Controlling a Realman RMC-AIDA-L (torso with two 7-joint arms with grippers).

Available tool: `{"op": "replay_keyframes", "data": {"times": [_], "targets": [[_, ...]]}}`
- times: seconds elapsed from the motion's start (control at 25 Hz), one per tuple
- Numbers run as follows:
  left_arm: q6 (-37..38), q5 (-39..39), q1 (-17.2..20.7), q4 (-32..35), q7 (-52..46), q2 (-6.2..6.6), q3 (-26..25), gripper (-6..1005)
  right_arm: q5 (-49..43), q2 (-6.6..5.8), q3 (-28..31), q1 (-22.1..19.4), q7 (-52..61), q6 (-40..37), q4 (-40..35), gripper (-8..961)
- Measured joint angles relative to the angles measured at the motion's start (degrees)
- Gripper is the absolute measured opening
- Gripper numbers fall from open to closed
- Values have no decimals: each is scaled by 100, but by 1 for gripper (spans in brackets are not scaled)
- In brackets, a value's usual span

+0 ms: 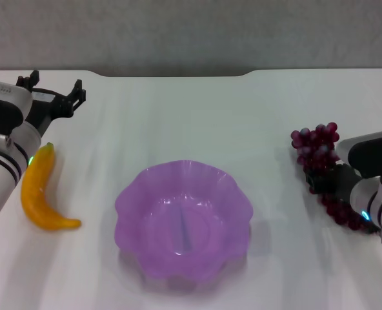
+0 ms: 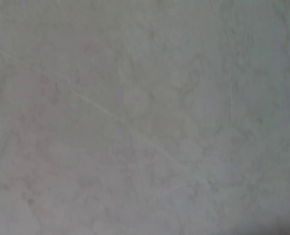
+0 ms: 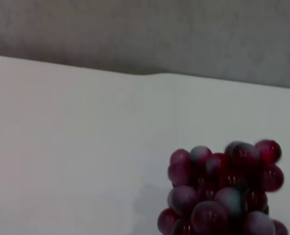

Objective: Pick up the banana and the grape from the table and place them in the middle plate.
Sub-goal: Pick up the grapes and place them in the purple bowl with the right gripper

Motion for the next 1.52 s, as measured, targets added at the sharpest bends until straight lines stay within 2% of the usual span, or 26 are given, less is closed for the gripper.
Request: {"op": "replay_keyframes", "data": {"times": [0.12, 0.36, 0.64, 0.88, 1.08, 1.52], "targets": [[0, 0, 2, -2, -6, 0, 0, 893, -10, 4, -10, 24, 91, -5, 36, 449], [0, 0, 40, 22, -6, 0, 0, 893, -38, 7, -353, -310, 97, -593, -439, 448], [0, 0, 64, 6, 1, 4, 0, 893, -25, 18, -646, -486, 112, -1204, -501, 445], [0, 0, 73, 6, 2, 8, 0, 893, -53, 14, -758, -523, 259, -1414, -530, 445], [0, 0, 107, 17, 4, 9, 0, 893, -60, 13, -1090, -650, 263, -1898, -778, 446], [12, 0, 245, 6, 9, 21, 0, 893, -108, -6, -1440, -764, 217, -2417, -1163, 439]]}}
